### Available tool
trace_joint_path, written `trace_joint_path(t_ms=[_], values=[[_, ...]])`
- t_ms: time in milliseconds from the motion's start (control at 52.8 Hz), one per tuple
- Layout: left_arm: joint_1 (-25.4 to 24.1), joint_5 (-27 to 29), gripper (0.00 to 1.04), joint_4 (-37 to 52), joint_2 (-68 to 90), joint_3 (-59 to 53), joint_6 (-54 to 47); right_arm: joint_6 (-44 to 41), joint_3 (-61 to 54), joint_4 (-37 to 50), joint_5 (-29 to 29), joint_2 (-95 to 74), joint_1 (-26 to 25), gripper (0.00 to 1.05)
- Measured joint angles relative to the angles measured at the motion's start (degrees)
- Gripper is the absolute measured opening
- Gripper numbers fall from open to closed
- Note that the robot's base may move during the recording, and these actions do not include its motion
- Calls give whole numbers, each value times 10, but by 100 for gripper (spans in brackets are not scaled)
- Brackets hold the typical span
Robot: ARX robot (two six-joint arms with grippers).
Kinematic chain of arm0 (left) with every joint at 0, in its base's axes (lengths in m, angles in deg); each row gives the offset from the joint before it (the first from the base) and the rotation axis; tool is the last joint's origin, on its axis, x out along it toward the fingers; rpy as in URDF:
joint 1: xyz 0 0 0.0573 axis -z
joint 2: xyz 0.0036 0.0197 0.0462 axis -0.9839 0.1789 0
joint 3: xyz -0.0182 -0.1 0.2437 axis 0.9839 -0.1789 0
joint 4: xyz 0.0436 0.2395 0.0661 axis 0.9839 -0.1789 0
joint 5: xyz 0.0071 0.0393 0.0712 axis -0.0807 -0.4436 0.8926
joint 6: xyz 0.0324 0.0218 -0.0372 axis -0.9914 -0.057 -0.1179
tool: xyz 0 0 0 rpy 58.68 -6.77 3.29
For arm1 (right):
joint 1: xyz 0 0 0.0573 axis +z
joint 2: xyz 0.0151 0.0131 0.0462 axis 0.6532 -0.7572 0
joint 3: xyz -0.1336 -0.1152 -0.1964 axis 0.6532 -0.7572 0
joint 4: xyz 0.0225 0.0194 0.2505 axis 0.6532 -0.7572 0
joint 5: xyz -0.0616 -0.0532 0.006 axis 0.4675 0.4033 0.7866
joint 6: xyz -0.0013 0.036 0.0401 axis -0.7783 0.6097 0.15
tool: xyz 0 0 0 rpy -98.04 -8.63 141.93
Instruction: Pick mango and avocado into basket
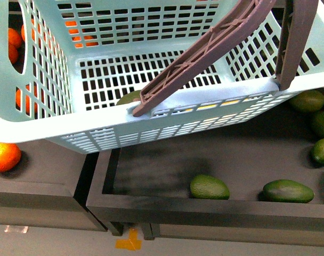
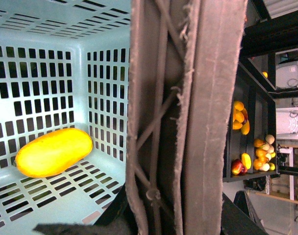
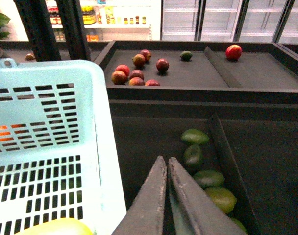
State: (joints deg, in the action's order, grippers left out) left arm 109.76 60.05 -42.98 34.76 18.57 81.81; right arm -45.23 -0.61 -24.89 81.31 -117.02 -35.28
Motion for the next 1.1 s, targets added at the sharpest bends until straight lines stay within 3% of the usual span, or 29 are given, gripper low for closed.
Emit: trace_joint_path(t_ms=[19,322,758,853,1099], values=[[0,0,16,0,0,0,0,0,-12,2,-3,11,-3,2],[0,-1,16,0,0,0,0,2,-112,-14,-50,127,-52,2],[0,1,16,0,0,0,0,1,-172,-96,-52,268,-53,2],[0,0,16,0,0,0,0,2,-194,-76,-52,277,-53,2],[0,0,16,0,0,0,0,2,-198,-173,-54,382,-53,2]])
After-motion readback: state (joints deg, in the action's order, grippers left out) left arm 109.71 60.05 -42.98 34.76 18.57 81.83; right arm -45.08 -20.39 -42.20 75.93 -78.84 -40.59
